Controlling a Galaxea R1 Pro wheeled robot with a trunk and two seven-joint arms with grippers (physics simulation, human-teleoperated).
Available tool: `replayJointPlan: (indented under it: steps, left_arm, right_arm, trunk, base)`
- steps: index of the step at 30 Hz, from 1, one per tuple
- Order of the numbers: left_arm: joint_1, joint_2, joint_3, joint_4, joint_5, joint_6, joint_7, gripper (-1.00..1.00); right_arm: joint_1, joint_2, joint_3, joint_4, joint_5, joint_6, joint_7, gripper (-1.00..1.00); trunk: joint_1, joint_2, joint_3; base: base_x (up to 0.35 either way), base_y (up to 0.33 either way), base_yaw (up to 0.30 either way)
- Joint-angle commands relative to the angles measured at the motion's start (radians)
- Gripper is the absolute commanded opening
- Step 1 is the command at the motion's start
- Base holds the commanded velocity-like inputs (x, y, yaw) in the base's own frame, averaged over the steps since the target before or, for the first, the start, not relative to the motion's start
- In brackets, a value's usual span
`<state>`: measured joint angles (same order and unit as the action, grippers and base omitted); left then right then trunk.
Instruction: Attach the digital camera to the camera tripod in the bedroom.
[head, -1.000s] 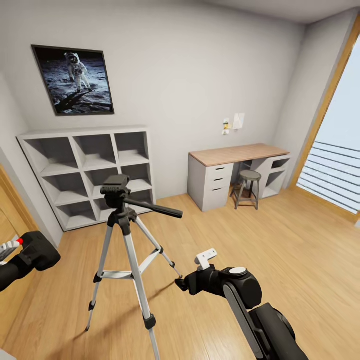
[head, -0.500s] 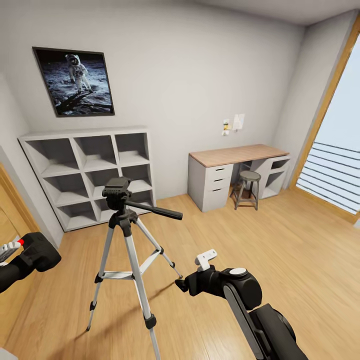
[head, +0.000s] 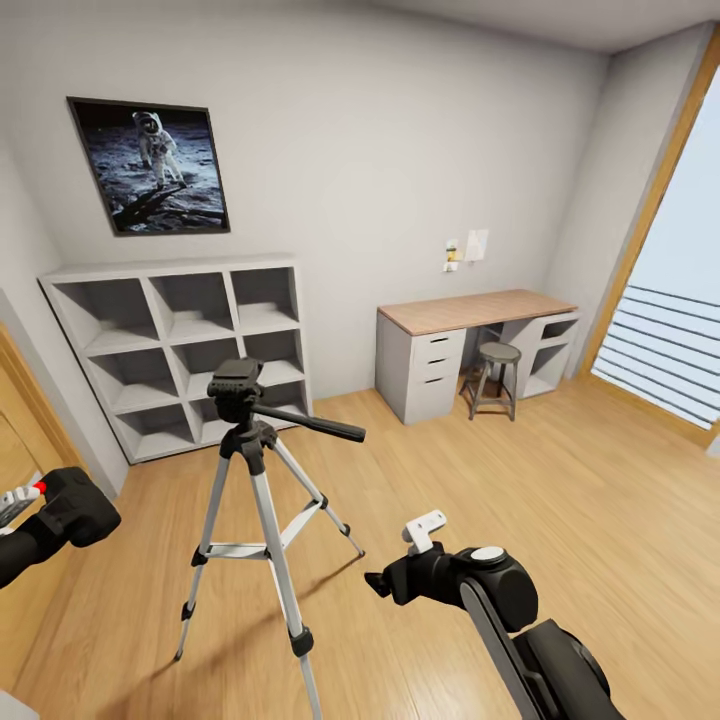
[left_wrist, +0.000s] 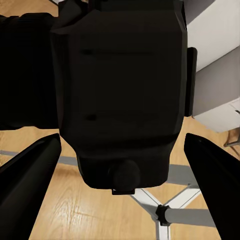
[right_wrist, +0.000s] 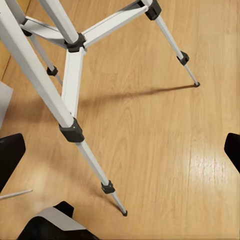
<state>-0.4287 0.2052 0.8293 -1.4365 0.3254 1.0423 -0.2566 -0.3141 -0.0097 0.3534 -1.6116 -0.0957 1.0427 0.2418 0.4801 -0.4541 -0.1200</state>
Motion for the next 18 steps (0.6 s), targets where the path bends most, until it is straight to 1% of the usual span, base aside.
replayJointPlan:
  steps: [1, 8, 18]
  left_arm:
    - [-0.001, 0.0, 0.002, -0.001, -0.006, 0.005, -0.009, -1.0]
    - [0.0, 0.0, 0.002, -0.001, -0.006, 0.005, -0.01, -1.0]
    - [0.001, 0.001, 0.002, -0.001, -0.006, 0.005, -0.01, -1.0]
  right_arm:
    - [0.0, -0.006, 0.001, -0.001, -0.01, 0.004, -0.006, 1.0]
    - [0.002, -0.012, 0.002, -0.001, -0.009, 0.004, -0.006, 1.0]
    - [0.003, -0.013, 0.001, -0.001, -0.009, 0.004, -0.006, 1.0]
  trunk:
    - [-0.003, 0.005, 0.001]
    - [-0.03, 0.054, 0.023]
    - [-0.03, 0.054, 0.023]
  base:
    - [0.0, 0.0, 0.0]
    - [0.0, 0.0, 0.0]
    - [0.0, 0.0, 0.0]
